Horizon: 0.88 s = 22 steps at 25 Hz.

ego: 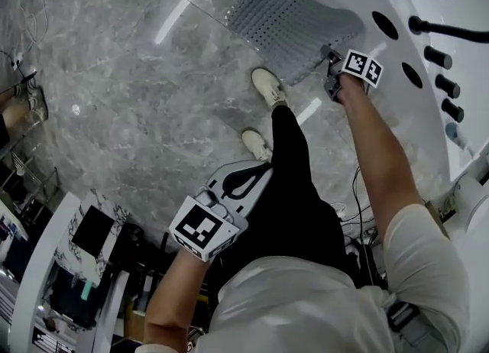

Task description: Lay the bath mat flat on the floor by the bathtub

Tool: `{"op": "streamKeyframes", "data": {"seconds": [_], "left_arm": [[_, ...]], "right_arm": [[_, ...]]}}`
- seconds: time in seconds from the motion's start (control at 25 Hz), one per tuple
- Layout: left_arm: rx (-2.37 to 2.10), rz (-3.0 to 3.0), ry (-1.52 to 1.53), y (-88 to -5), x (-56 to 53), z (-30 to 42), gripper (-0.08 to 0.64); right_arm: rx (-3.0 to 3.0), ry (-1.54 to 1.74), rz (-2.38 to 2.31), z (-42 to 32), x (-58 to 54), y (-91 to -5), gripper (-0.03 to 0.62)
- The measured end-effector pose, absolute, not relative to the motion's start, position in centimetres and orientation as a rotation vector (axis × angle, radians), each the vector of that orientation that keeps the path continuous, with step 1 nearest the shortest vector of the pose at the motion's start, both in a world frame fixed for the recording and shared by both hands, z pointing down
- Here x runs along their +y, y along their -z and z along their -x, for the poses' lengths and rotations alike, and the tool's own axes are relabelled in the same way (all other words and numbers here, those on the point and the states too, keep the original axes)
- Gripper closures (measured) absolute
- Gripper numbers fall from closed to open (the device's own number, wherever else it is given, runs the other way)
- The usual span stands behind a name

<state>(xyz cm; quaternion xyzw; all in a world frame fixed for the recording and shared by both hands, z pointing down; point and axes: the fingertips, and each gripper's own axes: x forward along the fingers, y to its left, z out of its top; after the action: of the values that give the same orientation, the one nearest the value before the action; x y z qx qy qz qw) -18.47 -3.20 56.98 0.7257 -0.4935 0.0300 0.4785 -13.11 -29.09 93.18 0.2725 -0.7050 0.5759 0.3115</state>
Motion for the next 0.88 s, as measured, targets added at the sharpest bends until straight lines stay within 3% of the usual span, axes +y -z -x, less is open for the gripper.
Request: {"op": "streamKeyframes", "data": {"seconds": [0.28,0.68,0.88], "left_arm": [[-1.122,-1.769,-0.104,-59.7,-3.4,17.1,0.541],[-1.054,-1.890,-0.138,-61.4,-7.5,16.4,0.541],[-1.025,-1.937,-0.160,-60.9,-8.5,15.7,0.541]], "right_arm": [[-1.712,-1.470,-0.802,5.3,-27.3,-99.7,0.554],[-1.532,-1.384,-0.898,-3.7,-25.8,-102.6,0.550],[-1.460,-1.336,-1.015,-8.0,-25.0,-102.6,0.497]]}}
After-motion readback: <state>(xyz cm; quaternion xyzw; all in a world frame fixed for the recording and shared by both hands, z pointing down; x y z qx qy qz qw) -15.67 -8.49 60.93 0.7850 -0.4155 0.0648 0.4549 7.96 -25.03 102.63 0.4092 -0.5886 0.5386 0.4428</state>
